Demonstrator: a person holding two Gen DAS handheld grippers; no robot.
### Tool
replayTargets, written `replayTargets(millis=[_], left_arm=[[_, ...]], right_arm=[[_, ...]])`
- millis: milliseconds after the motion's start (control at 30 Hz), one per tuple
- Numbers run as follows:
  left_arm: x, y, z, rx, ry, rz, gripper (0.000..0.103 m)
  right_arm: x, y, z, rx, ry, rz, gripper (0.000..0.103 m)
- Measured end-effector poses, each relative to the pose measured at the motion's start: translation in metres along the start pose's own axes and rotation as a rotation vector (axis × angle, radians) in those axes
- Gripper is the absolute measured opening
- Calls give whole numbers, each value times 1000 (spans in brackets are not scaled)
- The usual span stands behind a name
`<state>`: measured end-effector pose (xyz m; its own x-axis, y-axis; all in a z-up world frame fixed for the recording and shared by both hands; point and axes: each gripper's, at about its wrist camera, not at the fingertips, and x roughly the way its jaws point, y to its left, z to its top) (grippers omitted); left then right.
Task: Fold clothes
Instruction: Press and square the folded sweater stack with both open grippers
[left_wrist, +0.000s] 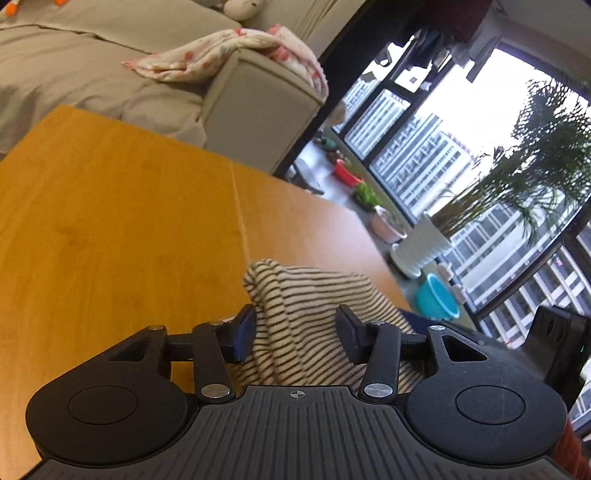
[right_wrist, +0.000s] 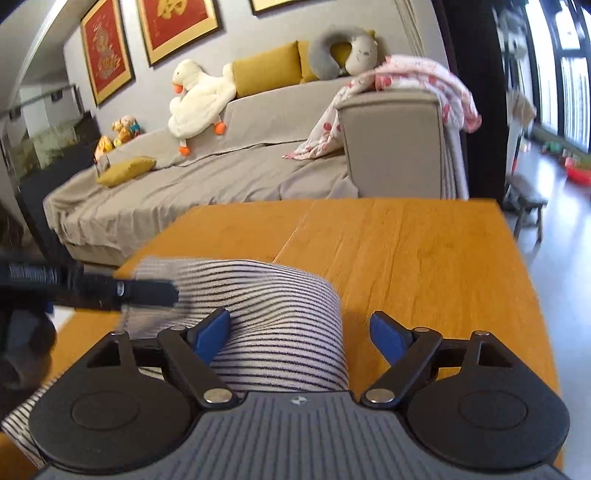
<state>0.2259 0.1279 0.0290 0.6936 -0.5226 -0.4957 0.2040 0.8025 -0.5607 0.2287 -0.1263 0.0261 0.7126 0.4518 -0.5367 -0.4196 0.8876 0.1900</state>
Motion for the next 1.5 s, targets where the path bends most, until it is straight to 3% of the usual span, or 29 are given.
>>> replayTargets(millis=[100, 167, 200, 300, 367, 467, 500, 667, 800, 833, 967, 1033, 1100, 1167, 1200, 1333, 1400, 1500], left_arm=[[-16, -12, 4, 6, -50, -34, 52], [-27, -19, 2, 27, -53, 20, 54], [-31, -23, -2, 45, -43, 44, 55], [-44, -37, -21, 112, 9, 73, 75], [-51, -46, -37, 152, 51, 69, 75], [-56, -57, -56, 188, 108, 43, 69], [-57, -60, -62, 199, 124, 34, 62], [-65, -80, -57, 227, 32, -102, 50], [-48, -70, -70, 255, 78, 9, 47], [-44, -64, -76, 257, 96, 41, 48], [-50, -46, -82, 229, 78, 38, 54], [-54, -42, -80, 203, 74, 44, 70], [-53, -37, -77, 150, 82, 23, 73], [-53, -32, -74, 97, 90, 2, 68], [-54, -32, -72, 75, 79, -24, 52], [-62, -44, -67, 74, 1, -122, 46], [-58, -45, -67, 97, 5, -114, 46], [-44, -35, -80, 108, 61, -28, 47]], right_arm=[[-3, 5, -1, -43, -14, -21, 87], [-4, 3, -1, -35, -10, -10, 87], [-4, 2, -1, -31, -8, -5, 87], [-4, 3, -3, -34, -10, -6, 87], [-5, 3, -3, -32, -15, -8, 87], [-11, 2, -4, -20, -23, -9, 89], [-15, 1, -5, -16, -29, -9, 89], [-33, -3, -8, -14, -50, -37, 91], [-42, -4, -15, -17, -31, -52, 94], [-45, -3, -18, -24, -31, -53, 95], [-49, 2, -25, -53, -21, -51, 96], [-50, 4, -26, -60, -19, -61, 96], [-51, 4, -26, -59, -18, -66, 96], [-54, 1, -27, -41, -12, -60, 96], [-56, 0, -28, -29, -9, -57, 96], [-62, 0, -29, -25, -11, -84, 96], [-65, -1, -28, -23, -12, -97, 96], [-64, 1, -28, -28, -6, -97, 96]])
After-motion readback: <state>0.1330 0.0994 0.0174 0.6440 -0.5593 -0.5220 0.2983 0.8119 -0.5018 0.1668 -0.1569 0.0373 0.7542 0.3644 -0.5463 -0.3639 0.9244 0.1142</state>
